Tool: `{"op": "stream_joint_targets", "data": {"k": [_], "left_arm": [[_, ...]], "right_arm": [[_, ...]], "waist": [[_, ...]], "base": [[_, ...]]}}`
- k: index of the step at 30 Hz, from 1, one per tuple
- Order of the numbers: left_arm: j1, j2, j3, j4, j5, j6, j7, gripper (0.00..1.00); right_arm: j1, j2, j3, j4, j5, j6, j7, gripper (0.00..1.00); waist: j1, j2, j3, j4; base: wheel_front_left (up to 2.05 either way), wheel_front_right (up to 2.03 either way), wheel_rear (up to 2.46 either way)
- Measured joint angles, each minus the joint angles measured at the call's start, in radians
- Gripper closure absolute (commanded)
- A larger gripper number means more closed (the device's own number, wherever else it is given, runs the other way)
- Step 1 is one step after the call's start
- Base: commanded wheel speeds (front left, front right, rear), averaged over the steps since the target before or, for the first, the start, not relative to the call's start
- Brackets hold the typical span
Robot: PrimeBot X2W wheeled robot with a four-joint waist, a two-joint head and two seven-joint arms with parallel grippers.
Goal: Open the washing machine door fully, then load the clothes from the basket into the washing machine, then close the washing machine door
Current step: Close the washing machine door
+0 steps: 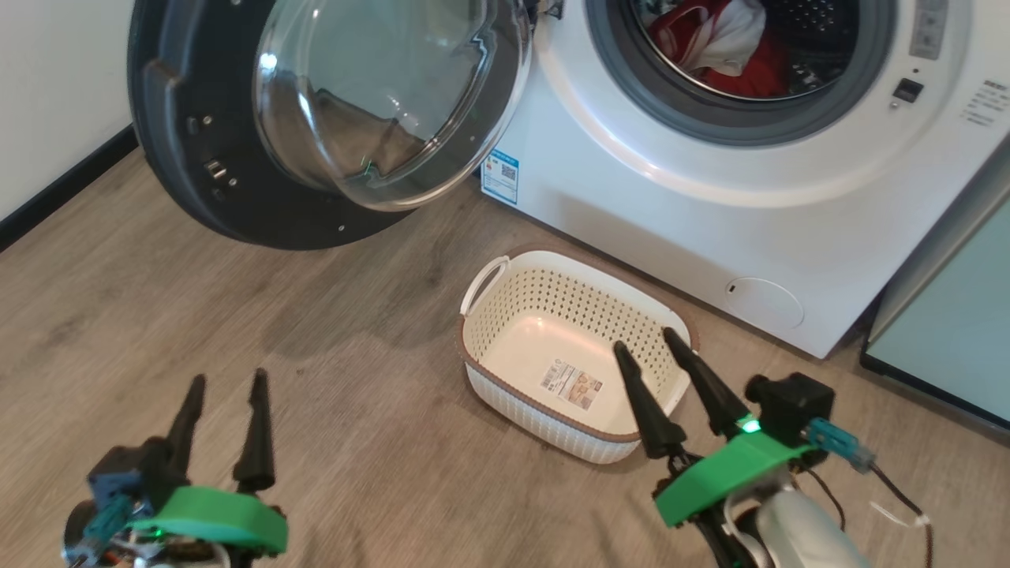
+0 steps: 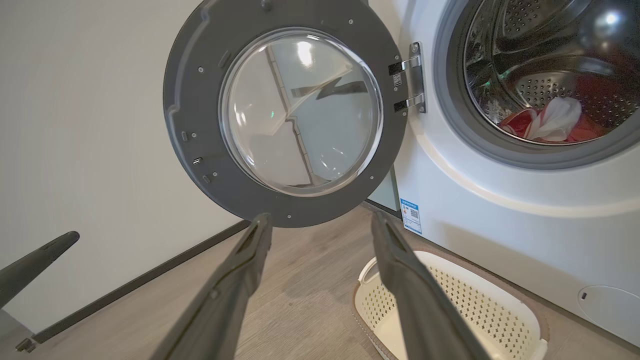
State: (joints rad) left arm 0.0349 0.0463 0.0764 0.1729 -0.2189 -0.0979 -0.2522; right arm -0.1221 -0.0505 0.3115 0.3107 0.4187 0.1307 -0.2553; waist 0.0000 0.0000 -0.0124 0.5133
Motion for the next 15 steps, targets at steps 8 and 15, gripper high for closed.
{"op": "stream_joint_targets", "data": {"k": [8, 15], "left_arm": [[0.036, -0.001, 0.051, -0.053, -0.002, 0.023, 0.000, 0.00], [0.051, -0.001, 0.054, -0.067, -0.012, 0.035, 0.000, 0.00]], "right_arm": [[-0.077, -0.001, 0.064, 0.036, 0.016, 0.000, 0.000, 0.00], [-0.092, -0.001, 0.084, 0.053, 0.024, 0.000, 0.000, 0.00]], "waist": [[0.0000, 0.0000, 0.014, 0.011], [0.0000, 0.0000, 0.012, 0.008]], "base": [[0.00, 0.00, 0.00], [0.00, 0.00, 0.00]]}}
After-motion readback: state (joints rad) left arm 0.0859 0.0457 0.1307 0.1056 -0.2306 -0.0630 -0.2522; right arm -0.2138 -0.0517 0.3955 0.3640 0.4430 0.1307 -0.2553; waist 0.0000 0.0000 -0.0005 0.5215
